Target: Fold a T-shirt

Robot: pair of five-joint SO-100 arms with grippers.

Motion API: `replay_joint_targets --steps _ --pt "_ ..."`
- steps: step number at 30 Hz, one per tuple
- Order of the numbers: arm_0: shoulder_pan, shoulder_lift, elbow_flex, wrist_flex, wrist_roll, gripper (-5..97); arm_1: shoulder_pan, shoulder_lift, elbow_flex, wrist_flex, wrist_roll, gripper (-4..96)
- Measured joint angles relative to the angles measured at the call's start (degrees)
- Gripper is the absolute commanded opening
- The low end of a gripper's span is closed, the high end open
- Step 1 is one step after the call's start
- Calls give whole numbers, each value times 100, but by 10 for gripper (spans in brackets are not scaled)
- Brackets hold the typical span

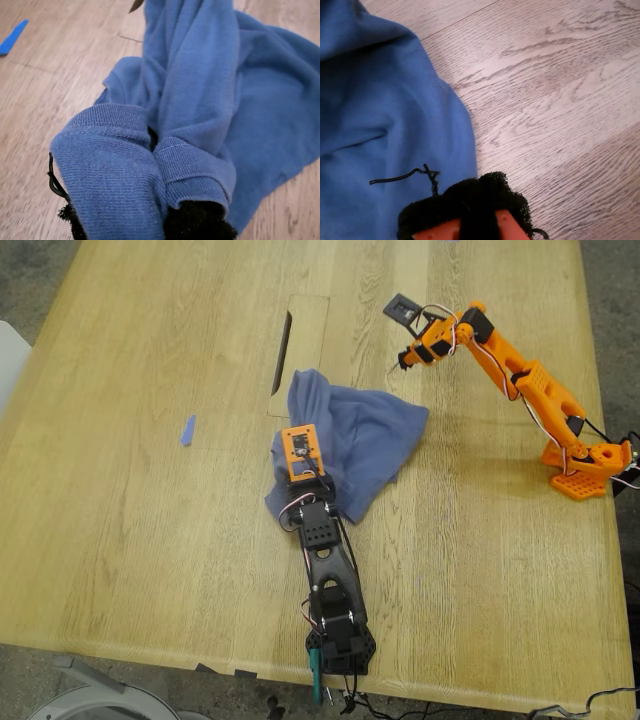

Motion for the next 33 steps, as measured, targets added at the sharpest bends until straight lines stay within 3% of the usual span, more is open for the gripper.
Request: replay_joint_targets --steps 11,15,20,33 --pt "1107 835 668 334 9 -2 -439 0 0 35 18 4" --pt "1310 1301 1002 483 9 -2 -492 0 0 -334 18 177" --pt "1371 1705 1327 527 9 -2 -598 0 0 -1529 26 297" --pt "1389 1775 1362 527 9 -2 -958 -79 0 -3366 932 347"
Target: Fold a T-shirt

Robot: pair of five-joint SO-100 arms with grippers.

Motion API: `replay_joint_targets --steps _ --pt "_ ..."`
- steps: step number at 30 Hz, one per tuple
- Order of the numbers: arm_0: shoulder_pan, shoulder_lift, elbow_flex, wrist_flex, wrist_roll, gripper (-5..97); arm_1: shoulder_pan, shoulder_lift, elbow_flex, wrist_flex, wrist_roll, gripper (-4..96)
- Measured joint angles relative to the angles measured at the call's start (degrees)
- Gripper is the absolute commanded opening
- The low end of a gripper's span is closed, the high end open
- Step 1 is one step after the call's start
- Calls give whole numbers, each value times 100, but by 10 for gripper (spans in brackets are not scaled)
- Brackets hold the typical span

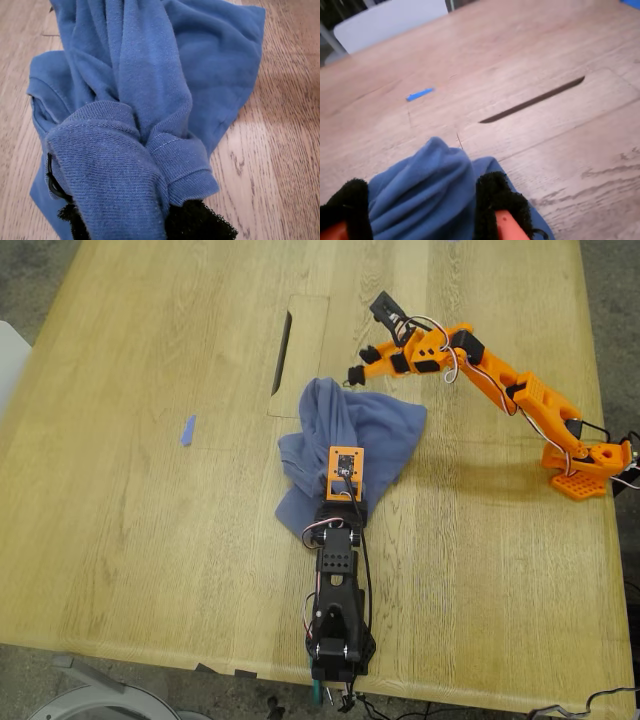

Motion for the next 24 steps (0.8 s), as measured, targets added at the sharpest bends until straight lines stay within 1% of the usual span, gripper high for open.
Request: replay_joint_targets --steps 4,7,9,12,19,22,24 --pt "44 0 0 0 0 -2 -158 -281 0 -536 202 347" --pt "70 0 0 0 0 -2 -246 -492 0 -738 554 347" --pt "79 0 0 0 0 -2 -281 -615 0 -782 712 339" --pt "79 0 0 0 0 -2 -308 -703 0 -853 1090 333" --pt "97 0 0 0 0 -2 -299 -703 0 -773 2162 323" --pt "185 0 0 0 0 -2 -290 -703 70 -519 2285 323" --pt "202 0 9 0 0 -2 -290 -668 396 -519 2312 323"
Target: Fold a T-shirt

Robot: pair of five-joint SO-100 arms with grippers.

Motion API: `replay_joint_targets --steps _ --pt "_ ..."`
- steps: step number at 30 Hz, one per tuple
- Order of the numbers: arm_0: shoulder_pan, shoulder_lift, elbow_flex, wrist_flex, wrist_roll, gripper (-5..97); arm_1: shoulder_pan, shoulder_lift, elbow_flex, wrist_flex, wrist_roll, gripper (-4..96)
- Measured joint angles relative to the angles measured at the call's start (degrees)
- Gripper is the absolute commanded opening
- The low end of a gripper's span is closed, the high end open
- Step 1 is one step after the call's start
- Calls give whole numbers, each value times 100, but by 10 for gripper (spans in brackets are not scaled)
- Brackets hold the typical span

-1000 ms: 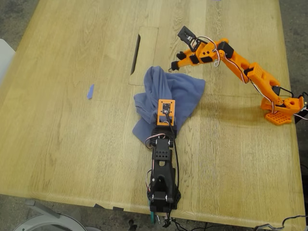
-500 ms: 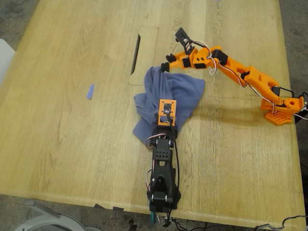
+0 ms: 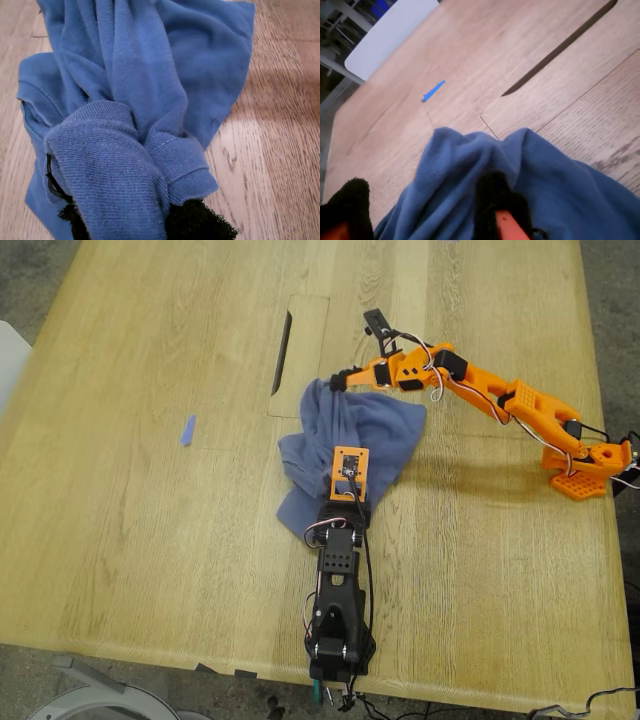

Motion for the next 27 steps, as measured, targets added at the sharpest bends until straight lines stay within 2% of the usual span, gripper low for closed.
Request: replay_joint_targets --steps 7,27 --pt "18 0 114 0 0 -2 18 290 1204 -642 -26 323" --pt "202 9 334 0 0 -2 -44 299 1608 -1863 -554 335"
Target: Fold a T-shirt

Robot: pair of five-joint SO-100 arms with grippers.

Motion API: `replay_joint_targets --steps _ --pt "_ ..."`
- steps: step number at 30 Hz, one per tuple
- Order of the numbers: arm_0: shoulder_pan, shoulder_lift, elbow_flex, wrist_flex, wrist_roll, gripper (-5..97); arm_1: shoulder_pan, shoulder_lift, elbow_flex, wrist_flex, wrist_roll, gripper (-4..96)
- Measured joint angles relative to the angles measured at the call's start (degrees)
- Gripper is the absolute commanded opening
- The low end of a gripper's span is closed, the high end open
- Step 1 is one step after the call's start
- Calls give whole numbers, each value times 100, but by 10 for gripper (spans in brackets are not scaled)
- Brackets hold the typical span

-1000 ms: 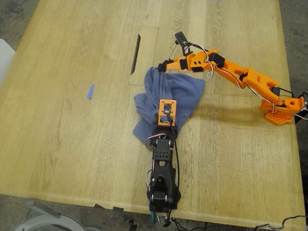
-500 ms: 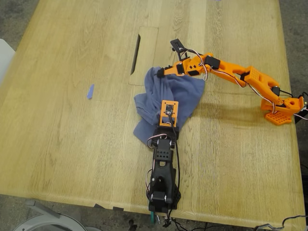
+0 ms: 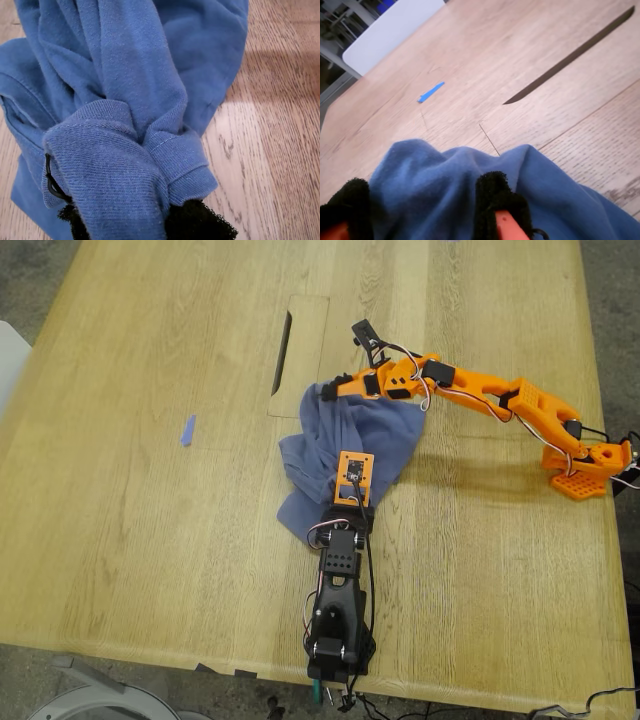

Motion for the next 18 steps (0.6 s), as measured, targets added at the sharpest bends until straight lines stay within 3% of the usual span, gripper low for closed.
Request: replay_joint_targets --steps 18 --pt "105 0 62 -9 0 -1 -26 -202 211 -237 -325 333"
